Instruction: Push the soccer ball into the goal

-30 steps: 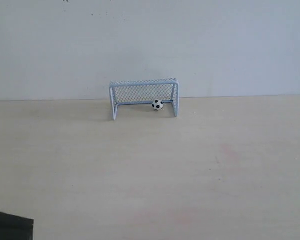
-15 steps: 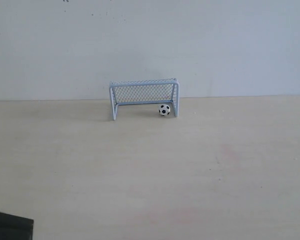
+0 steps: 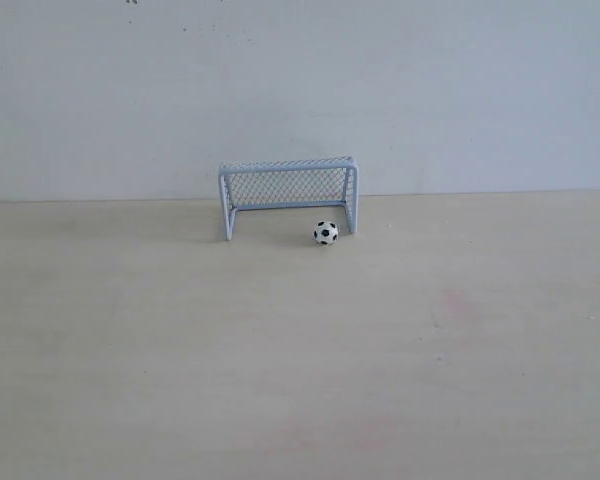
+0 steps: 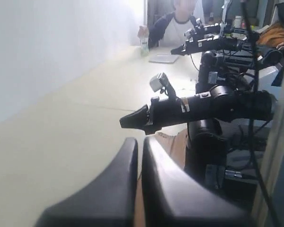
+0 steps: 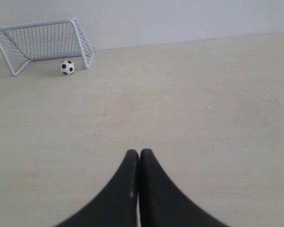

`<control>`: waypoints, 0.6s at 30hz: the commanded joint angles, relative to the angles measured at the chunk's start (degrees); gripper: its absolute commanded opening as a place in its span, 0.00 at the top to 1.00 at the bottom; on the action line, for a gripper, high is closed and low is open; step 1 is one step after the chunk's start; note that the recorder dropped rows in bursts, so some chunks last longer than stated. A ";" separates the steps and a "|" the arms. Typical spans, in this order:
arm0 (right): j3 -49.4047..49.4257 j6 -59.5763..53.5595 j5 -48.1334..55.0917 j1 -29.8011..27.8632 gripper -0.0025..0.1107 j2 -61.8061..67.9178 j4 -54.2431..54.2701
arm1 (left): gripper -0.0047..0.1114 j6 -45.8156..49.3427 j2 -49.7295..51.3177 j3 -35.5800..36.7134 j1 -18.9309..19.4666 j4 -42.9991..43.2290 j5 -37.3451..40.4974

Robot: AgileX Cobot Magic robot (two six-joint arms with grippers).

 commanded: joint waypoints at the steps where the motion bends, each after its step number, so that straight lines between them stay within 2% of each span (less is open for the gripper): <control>1: -0.05 -0.15 -0.39 -0.15 0.98 -0.24 -0.12 | 0.92 0.22 -7.12 0.21 0.03 0.23 -0.37; 5: -0.05 -0.15 -0.39 -0.15 0.98 -0.24 -0.12 | 0.92 -2.66 -12.18 0.21 0.03 -0.26 -2.98; 10: -0.05 -0.15 -0.39 -0.15 0.98 -0.24 -0.12 | 0.92 -12.60 -16.11 0.33 0.03 2.78 -15.20; 13: -0.05 -0.15 -0.39 -0.15 0.98 -0.24 -0.12 | 0.92 -14.37 -16.16 2.15 0.30 4.83 -22.34; 18: -0.05 -0.15 -0.39 -0.15 0.98 -0.24 -0.12 | 0.92 -14.37 -16.48 9.27 2.81 4.31 -35.52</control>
